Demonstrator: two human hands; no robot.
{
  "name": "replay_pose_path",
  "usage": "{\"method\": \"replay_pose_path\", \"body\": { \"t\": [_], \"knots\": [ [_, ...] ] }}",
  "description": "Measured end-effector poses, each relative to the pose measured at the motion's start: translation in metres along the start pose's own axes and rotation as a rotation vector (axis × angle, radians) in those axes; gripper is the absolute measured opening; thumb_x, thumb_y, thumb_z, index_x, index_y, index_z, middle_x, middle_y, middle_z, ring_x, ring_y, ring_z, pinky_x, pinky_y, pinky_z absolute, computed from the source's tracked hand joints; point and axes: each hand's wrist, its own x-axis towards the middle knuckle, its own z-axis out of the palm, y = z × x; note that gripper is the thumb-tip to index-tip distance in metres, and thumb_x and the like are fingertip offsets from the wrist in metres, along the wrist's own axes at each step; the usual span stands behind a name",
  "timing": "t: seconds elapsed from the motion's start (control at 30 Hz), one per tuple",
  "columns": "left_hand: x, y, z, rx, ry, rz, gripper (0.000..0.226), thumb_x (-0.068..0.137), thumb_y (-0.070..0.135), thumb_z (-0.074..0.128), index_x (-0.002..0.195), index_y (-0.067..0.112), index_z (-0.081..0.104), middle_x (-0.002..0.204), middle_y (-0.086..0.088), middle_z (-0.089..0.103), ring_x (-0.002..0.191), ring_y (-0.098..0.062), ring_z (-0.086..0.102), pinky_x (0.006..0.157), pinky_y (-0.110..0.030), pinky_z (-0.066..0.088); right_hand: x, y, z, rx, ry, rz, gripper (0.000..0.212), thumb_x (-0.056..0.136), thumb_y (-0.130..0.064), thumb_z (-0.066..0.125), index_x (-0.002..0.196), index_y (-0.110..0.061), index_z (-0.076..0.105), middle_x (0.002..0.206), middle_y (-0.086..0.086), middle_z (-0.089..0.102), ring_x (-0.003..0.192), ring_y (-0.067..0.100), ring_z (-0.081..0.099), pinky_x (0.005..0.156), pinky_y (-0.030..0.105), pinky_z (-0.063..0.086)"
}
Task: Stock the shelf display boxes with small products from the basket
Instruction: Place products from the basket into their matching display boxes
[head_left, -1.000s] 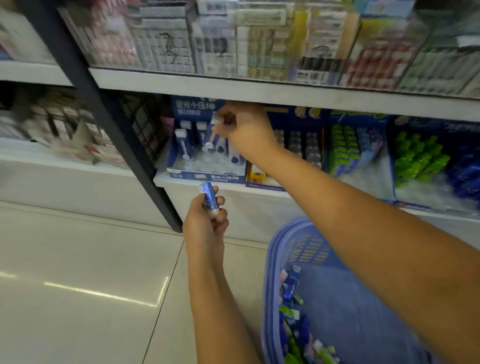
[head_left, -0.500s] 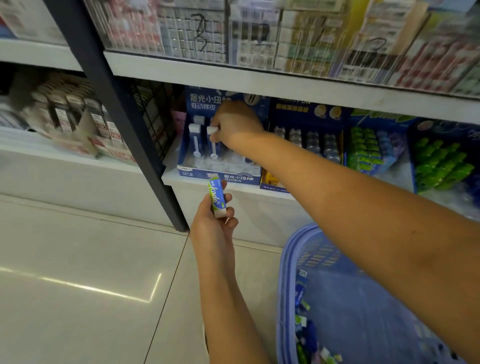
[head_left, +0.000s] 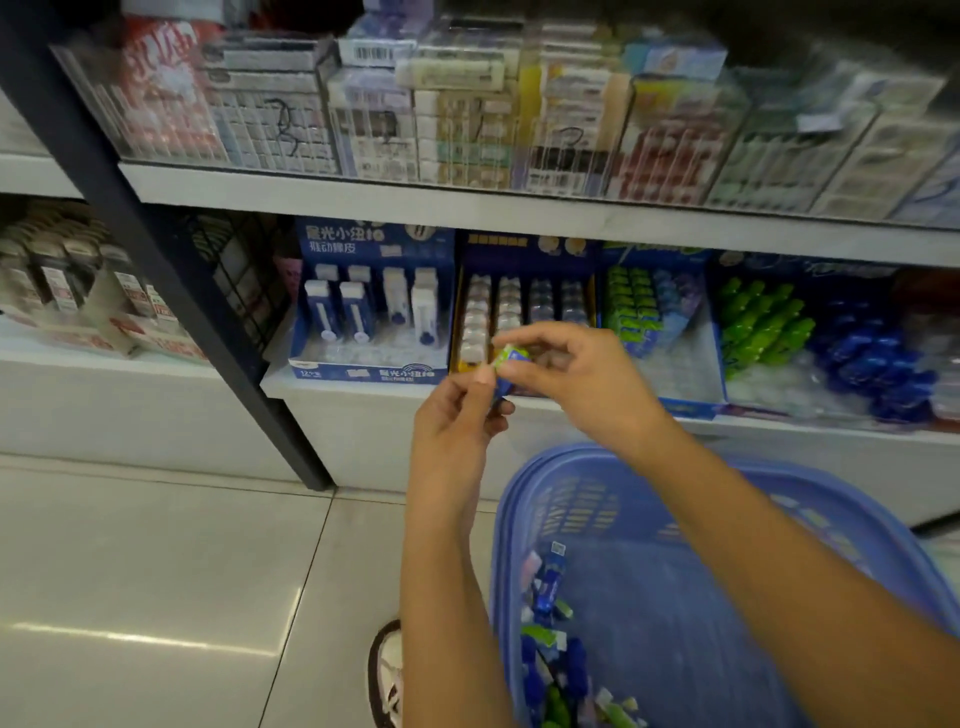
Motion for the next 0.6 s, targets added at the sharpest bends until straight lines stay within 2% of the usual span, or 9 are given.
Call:
{"method": "replay_pose_path", "body": {
  "t": [0.1,0.17,0.23,0.27,0.37,0.43,0.53,0.6],
  "knots": [
    [-0.001,-0.012,0.039,0.082,-0.066,0.018,0.016,0.097,0.015,0.051,0.099,0.004,0.062,0.09,-0.008,0.069,0.075,-0.011,0.067,0.07,-0.023,0.055,-0.015,0.01,-0.037,0.011,0.196,0.024,0.021,0.076,-0.009,0.075,0.085,-0.027,0.067,0.079,-0.003,0.069,0.069,0.002,0.067,0.063,0.013,0.052],
    [0.0,-0.022,0.067,0.337,-0.107,0.099,0.021,0.096,0.018,0.052,0.111,0.008,0.061,0.101,-0.008,0.069,0.089,-0.016,0.066,0.079,-0.028,0.053,-0.02,0.016,-0.066,-0.01,0.43,0.001,0.024,0.074,-0.007,0.077,0.08,-0.026,0.064,0.074,-0.008,0.067,0.062,-0.003,0.063,0.06,0.01,0.05],
    [0.001,-0.034,0.088,0.607,-0.17,0.189,0.033,0.096,0.023,0.052,0.127,0.013,0.055,0.12,-0.004,0.064,0.106,-0.014,0.06,0.089,-0.025,0.046,-0.022,0.021,-0.097,-0.078,0.643,-0.046,0.023,0.072,-0.009,0.078,0.079,-0.025,0.062,0.073,-0.012,0.066,0.063,-0.005,0.063,0.06,0.009,0.049],
    [0.001,-0.041,0.094,0.721,-0.215,0.217,0.039,0.096,0.024,0.051,0.133,0.012,0.051,0.129,-0.004,0.059,0.115,-0.015,0.056,0.095,-0.025,0.042,-0.021,0.024,-0.11,-0.147,0.694,-0.047,0.021,0.073,-0.013,0.079,0.08,-0.024,0.063,0.074,-0.011,0.066,0.066,-0.002,0.064,0.062,0.011,0.05],
    [-0.004,-0.06,0.106,1.059,-0.34,0.323,0.045,0.096,0.018,0.05,0.139,0.006,0.043,0.143,-0.01,0.045,0.134,-0.023,0.037,0.108,-0.026,0.027,-0.013,0.038,-0.133,-0.35,0.631,0.019,0.017,0.076,-0.014,0.077,0.085,-0.019,0.063,0.082,0.0,0.067,0.075,0.013,0.063,0.071,0.023,0.052],
    [-0.008,-0.069,0.108,1.145,-0.375,0.354,0.051,0.095,0.014,0.049,0.143,0.005,0.036,0.15,-0.009,0.036,0.141,-0.021,0.025,0.113,-0.024,0.017,-0.006,0.048,-0.133,-0.396,0.537,0.033,0.016,0.077,-0.008,0.074,0.088,-0.015,0.064,0.085,0.004,0.066,0.077,0.015,0.061,0.075,0.023,0.051],
    [-0.006,-0.074,0.11,1.166,-0.346,0.381,0.051,0.094,0.013,0.049,0.143,0.006,0.036,0.149,-0.007,0.036,0.14,-0.022,0.026,0.112,-0.024,0.021,0.001,0.057,-0.128,-0.508,0.42,-0.019,0.013,0.08,-0.007,0.072,0.092,-0.009,0.068,0.085,0.003,0.066,0.076,0.012,0.06,0.07,0.006,0.047],
    [-0.003,-0.074,0.11,1.178,-0.335,0.39,0.049,0.094,0.014,0.05,0.141,0.007,0.04,0.146,-0.006,0.04,0.137,-0.021,0.031,0.11,-0.024,0.025,0.005,0.056,-0.128,-0.561,0.362,-0.042,0.014,0.081,-0.009,0.071,0.095,-0.008,0.069,0.086,0.003,0.068,0.076,0.012,0.061,0.072,0.009,0.047]
  ]
}}
